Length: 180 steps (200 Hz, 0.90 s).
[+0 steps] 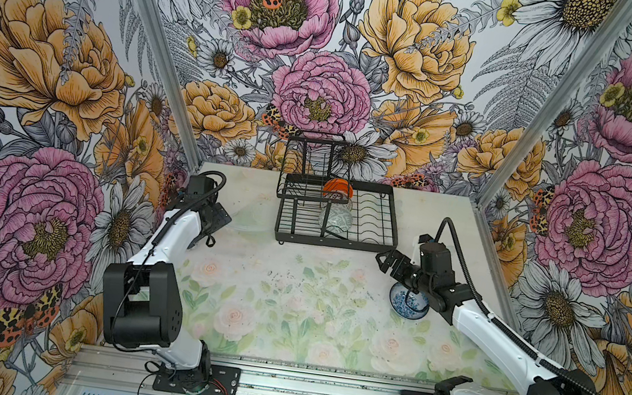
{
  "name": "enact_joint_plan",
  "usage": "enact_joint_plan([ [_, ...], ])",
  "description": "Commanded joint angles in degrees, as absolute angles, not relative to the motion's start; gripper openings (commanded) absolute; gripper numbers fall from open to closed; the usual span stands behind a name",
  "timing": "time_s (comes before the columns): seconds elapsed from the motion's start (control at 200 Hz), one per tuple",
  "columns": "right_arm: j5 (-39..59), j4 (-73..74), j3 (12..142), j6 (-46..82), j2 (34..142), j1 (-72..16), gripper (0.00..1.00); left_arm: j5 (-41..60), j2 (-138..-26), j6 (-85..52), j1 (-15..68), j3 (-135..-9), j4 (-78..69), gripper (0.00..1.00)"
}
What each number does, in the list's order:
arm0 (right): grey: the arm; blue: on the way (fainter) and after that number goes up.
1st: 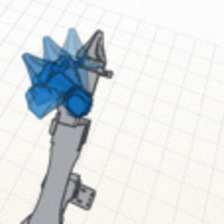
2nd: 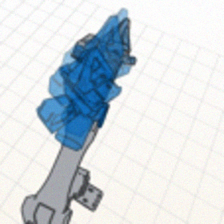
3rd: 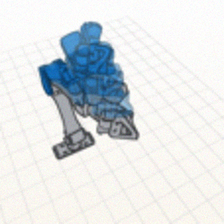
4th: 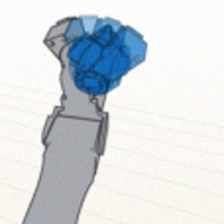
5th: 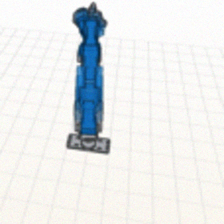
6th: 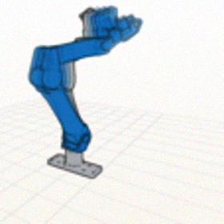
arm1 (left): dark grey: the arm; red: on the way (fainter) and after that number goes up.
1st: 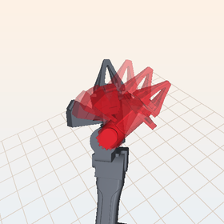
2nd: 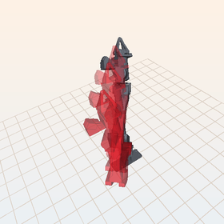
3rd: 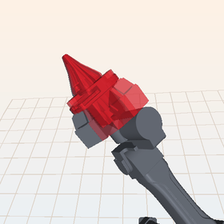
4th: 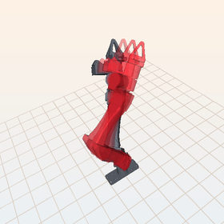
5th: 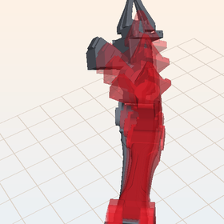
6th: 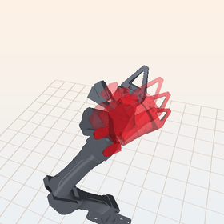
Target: Load the bowls into the dish rack
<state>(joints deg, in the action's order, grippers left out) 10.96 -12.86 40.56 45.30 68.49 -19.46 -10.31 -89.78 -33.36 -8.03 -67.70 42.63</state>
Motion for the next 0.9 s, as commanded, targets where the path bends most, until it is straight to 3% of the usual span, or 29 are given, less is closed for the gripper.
enact_joint_plan([
  [0.0, 10.1, -11.9, 42.9, 43.3, 66.8, -19.5, 0.99, -8.5, -94.4, -27.6, -9.3, -71.8, 43.9, 0.99],
  [0.295, 8.8, -12.2, 41.9, 42.8, 65.0, -19.1, 0.99, -9.6, -107.4, -20.9, -11.7, -81.4, 47.6, 0.97],
  [0.4, 8.7, -12.5, 41.9, 42.8, 65.4, -19.1, 0.99, -8.4, -110.9, -18.1, -12.2, -84.4, 48.3, 0.89],
  [0.64, 9.2, -13.1, 43.3, 42.3, 68.1, -19.0, 0.99, -7.4, -117.5, -13.5, -12.2, -89.8, 51.7, 0.63],
  [0.771, 9.0, -13.1, 44.1, 42.6, 69.7, -19.0, 0.99, -8.1, -117.8, -12.5, -12.1, -88.8, 52.0, 0.58],
  [0.896, 8.3, -13.1, 44.8, 43.0, 70.9, -19.0, 0.99, -8.1, -117.7, -11.9, -12.1, -87.7, 53.2, 0.44],
])
